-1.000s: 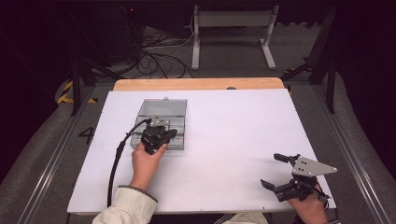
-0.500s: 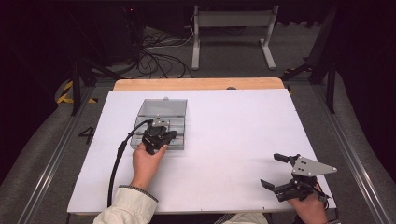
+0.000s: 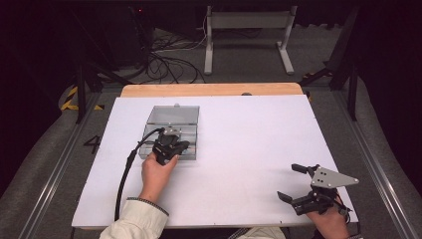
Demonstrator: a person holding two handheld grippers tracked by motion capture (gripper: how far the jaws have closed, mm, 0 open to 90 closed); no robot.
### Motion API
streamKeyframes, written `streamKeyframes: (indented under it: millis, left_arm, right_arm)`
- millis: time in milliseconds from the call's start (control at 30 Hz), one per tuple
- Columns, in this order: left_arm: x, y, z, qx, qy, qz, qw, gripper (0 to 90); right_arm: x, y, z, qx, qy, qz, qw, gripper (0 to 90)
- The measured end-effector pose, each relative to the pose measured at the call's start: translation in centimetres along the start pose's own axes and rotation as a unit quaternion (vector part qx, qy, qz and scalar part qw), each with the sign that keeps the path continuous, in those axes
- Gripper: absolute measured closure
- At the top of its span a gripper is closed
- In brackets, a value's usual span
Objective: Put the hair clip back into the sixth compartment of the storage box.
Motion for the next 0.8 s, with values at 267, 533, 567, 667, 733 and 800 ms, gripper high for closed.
streamKeyframes:
  millis: [267, 533, 567, 667, 733, 800]
  left_arm:
    - [0.1, 0.0, 0.0, 0.001, 0.000, 0.002, 1.0000, 88.4]
    - [0.1, -0.2, 0.5, -0.008, -0.009, 0.003, 0.9999, 78.8]
    - [0.1, -0.2, 0.7, -0.010, -0.015, -0.003, 0.9998, 78.4]
    - [0.0, -0.4, 1.1, -0.018, -0.017, 0.000, 0.9997, 75.6]
    - [-0.1, -0.5, 1.6, -0.025, -0.017, -0.001, 0.9995, 73.7]
    - [-0.2, -0.7, 2.1, -0.033, -0.020, -0.006, 0.9993, 70.8]
  right_arm:
    - [0.0, 0.0, 0.0, 0.000, 0.000, 0.000, 1.0000, 0.7]
    - [0.0, 0.0, 0.0, 0.000, -0.001, 0.000, 1.0000, 0.7]
    - [0.0, 0.0, 0.0, 0.000, -0.001, -0.001, 1.0000, 0.7]
    - [0.0, 0.0, 0.0, 0.000, 0.000, 0.001, 1.0000, 0.7]
    - [0.0, 0.0, 0.0, 0.000, -0.001, 0.000, 1.0000, 0.7]
    - [0.0, 0.0, 0.0, -0.001, -0.001, 0.000, 1.0000, 0.7]
Point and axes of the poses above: each handheld gripper's, and its own axes: z roughly backward along the jaws, y roughly out of its underside, x roughly to its left, the point moved 3 cm from there along -z, roughly forward along the jaws, and after that the axes turned 13 degrees about -z, right-handed, at the moved point
